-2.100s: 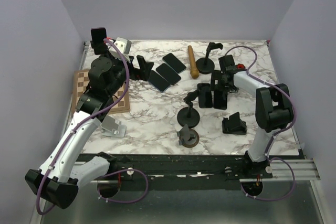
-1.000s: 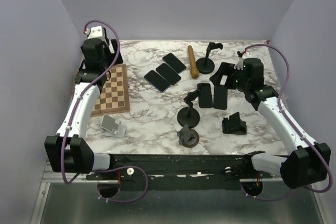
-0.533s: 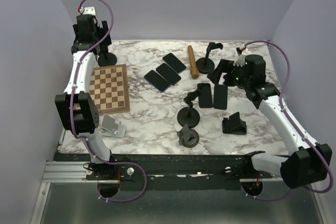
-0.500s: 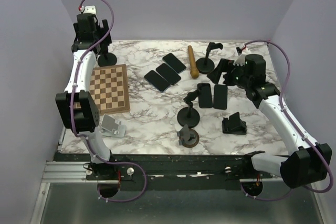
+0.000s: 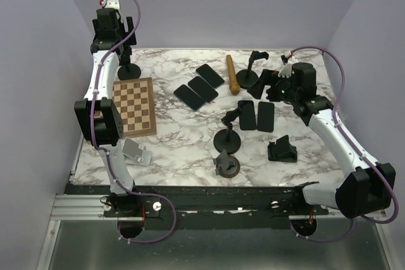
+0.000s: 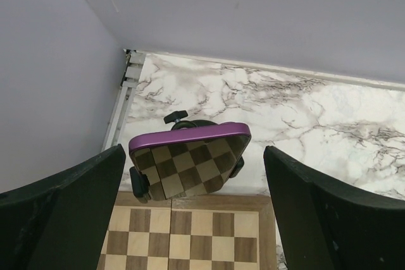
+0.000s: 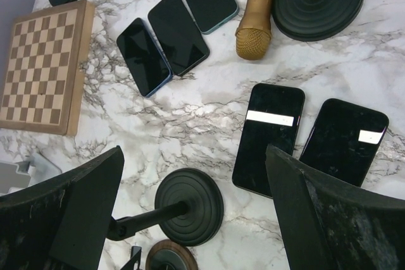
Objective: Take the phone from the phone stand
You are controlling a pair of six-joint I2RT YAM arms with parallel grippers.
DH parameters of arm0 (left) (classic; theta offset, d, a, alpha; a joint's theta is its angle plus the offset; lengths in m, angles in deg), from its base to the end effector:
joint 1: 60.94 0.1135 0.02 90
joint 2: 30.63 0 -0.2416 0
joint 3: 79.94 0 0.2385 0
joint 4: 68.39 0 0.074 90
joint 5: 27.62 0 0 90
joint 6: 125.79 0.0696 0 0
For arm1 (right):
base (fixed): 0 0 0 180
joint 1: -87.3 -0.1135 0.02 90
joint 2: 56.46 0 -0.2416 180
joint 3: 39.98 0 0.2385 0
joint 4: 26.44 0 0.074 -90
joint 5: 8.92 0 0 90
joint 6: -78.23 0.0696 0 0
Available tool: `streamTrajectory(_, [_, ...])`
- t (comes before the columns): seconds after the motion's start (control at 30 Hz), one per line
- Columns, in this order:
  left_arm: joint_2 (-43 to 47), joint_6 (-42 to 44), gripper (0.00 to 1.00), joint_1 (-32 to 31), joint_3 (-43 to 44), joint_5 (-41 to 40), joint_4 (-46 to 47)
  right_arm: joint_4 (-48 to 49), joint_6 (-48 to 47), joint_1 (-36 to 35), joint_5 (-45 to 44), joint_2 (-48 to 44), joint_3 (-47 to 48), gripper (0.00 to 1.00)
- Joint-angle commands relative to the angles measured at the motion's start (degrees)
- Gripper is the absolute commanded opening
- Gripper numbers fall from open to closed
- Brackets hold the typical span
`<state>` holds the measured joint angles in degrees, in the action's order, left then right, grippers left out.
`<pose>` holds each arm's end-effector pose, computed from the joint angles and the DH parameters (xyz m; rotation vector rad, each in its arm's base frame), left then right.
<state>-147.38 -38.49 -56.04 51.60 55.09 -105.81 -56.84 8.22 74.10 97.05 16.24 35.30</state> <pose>0.4888 0.0508 0.3351 -0.2133 1.9538 0.1502 0.2984 0.0897 0.2891 -0.0527 2.0979 0.6412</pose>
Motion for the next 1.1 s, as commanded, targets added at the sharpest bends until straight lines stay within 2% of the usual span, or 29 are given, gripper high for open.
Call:
streamTrajectory(0.0, [-2.3,1.12,0.99,-0.68,1.5,-2.57,0.62,2.12,0.46,-0.41,1.66,1.46,1.43,1.0])
streamTrajectory(0.17, [-2.89,2.01,0.99,-0.95,-0.07,-5.11,2.78,1.64,0.17,-0.43,2.08,2.44,1.88,1.0])
streamTrajectory(0.37, [-5.31,2.4,0.98,-1.13,2.95,-6.79,2.29,1.16,-0.16,-0.43,1.69,2.83,1.66,1.0])
streamTrajectory(0.6, [-6.96,4.14,0.91,-1.13,4.43,-5.45,3.84,0.94,-0.23,-0.42,1.39,3.12,0.9,1.0])
streamTrajectory(0.67, [-7.34,4.62,0.82,-1.13,4.97,-5.37,4.02,0.81,-0.45,-0.42,1.19,3.27,0.86,1.0])
streamTrajectory(0.8, [-6.61,4.9,0.51,-1.15,4.51,-5.04,4.99,0.64,-0.53,-0.42,0.91,3.47,0.82,1.0])
streamTrajectory(0.9, [-5.29,5.15,0.39,-1.58,4.2,-5.35,5.29,0.46,-0.32,-0.42,1.17,3.63,0.9,1.0])
streamTrajectory(1.03, [-1.61,6.5,0.28,-3.06,2.59,-6.07,7.57,0.37,-0.17,-0.42,1.19,2.97,0.73,1.0])
streamTrajectory(1.07, [-0.88,6.93,0.23,-3.47,2.61,-6.06,7.85,0.28,-0.17,-0.38,1.19,2.67,0.67,1.0])
